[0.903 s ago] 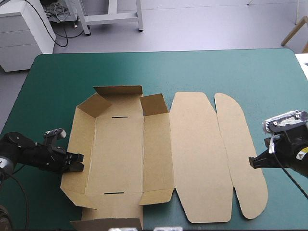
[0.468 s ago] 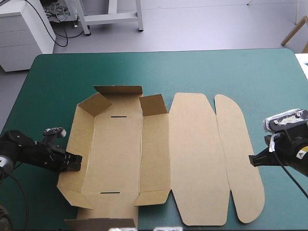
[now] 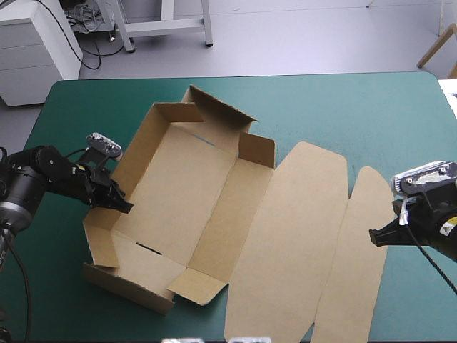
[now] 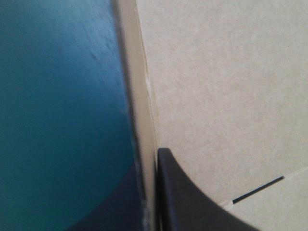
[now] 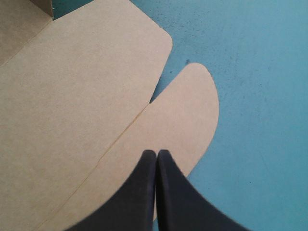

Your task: Fold the box

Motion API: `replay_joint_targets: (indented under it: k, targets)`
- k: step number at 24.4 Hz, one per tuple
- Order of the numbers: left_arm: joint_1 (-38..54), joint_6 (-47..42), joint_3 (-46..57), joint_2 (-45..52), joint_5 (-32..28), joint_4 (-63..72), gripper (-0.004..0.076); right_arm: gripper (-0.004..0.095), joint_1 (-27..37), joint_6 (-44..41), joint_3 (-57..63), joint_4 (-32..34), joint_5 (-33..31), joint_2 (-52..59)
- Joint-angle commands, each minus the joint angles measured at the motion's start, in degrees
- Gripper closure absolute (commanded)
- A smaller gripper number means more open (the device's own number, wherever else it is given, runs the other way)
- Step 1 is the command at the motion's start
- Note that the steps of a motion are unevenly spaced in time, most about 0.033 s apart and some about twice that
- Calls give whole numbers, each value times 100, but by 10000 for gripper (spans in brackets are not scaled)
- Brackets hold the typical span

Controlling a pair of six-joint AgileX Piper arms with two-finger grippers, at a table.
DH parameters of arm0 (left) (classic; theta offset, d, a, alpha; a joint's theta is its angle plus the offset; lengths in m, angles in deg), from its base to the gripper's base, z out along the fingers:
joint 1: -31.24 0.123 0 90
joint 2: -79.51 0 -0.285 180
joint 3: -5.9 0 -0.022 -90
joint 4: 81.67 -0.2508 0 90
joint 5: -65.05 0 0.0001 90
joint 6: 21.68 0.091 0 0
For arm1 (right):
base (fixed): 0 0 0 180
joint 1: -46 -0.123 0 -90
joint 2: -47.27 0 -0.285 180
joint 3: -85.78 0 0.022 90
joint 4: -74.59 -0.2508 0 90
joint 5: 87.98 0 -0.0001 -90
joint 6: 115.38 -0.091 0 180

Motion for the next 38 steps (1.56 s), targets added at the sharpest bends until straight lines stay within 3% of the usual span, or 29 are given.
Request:
replay_joint_targets:
  k: [1,7,15,18,29,38]
  targets:
    - [-380,26,-681,71,-445,-277,734,927,24,16,-152,-43,433,45]
    - [-1209,154,-1445,-236,-677,-876,734,927,24,16,-152,-134,532,53]
    - [-2678,596,-1619,-592,-1863,-2946,734,927,24,16,-152,-186,568,53]
    - [-3190,1137,-1549,-778,-2307,-3235,734,927,24,24,-152,-186,568,53]
    - [-3537,2187,-1366,-645,-3345,-3236,734,927,24,38,-152,-186,568,53]
    - [-3893,2072,25,-194,-4830,-4240,734,927,24,38,-152,-186,568,53]
